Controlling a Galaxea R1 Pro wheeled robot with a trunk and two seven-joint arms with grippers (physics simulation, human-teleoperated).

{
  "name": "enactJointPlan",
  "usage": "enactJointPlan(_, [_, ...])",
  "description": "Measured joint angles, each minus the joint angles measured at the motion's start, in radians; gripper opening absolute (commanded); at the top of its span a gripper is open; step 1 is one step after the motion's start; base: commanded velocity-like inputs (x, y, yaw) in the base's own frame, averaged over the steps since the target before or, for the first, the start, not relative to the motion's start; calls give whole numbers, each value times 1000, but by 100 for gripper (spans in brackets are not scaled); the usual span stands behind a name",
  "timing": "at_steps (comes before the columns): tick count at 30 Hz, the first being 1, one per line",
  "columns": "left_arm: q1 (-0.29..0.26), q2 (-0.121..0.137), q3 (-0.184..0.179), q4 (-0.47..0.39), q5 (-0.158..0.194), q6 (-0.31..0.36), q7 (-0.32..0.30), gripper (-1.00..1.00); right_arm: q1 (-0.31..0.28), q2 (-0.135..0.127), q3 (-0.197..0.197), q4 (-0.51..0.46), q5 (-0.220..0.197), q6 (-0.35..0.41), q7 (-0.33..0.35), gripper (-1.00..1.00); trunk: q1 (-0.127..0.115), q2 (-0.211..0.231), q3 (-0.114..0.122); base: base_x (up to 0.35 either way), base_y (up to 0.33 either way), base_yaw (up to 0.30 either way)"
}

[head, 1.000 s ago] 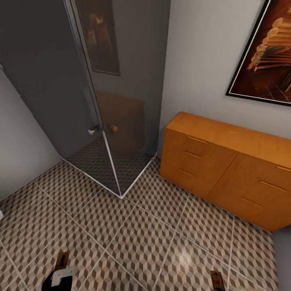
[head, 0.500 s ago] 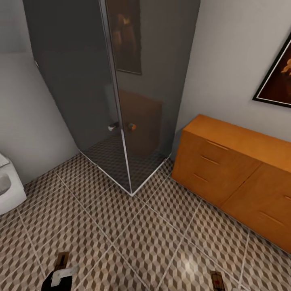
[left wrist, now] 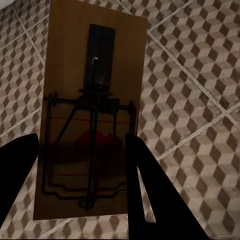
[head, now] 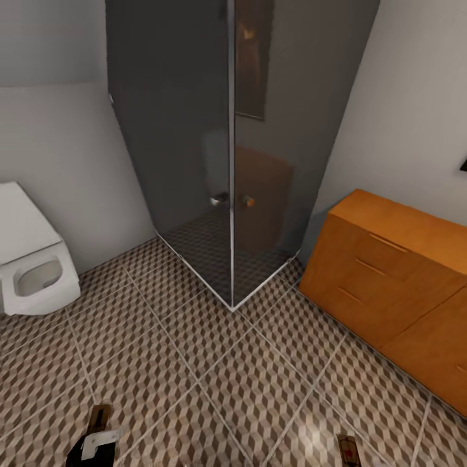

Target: Take the four mousetraps from the cabinet in the bathroom and place them on the bathroom floor. Make sure all four end up on the same floor surface, and ensure that at least two of them are either under or directly next to the same bathroom sink.

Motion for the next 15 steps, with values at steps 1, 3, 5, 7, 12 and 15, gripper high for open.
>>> enactJointPlan(1, [0, 0, 0, 0, 0, 0, 0, -100, 0, 0, 0, 0, 0, 0, 0, -100, 0, 0, 0, -137, 106, 287])
enactJointPlan(3, [0, 0, 0, 0, 0, 0, 0, -100, 0, 0, 0, 0, -1, 0, 0, -100, 0, 0, 0, -142, 109, 287])
enactJointPlan(5, [0, 0, 0, 0, 0, 0, 0, -100, 0, 0, 0, 0, -1, 0, 0, -100, 0, 0, 0, -147, 111, 287])
enactJointPlan(7, [0, 0, 0, 0, 0, 0, 0, -100, 0, 0, 0, 0, -1, 0, 0, -100, 0, 0, 0, -151, 112, 287])
enactJointPlan(12, [0, 0, 0, 0, 0, 0, 0, -100, 0, 0, 0, 0, -1, 0, 0, -100, 0, 0, 0, -153, 113, 287])
enactJointPlan(15, [0, 0, 0, 0, 0, 0, 0, -100, 0, 0, 0, 0, 0, 0, 0, -100, 0, 0, 0, -154, 111, 287])
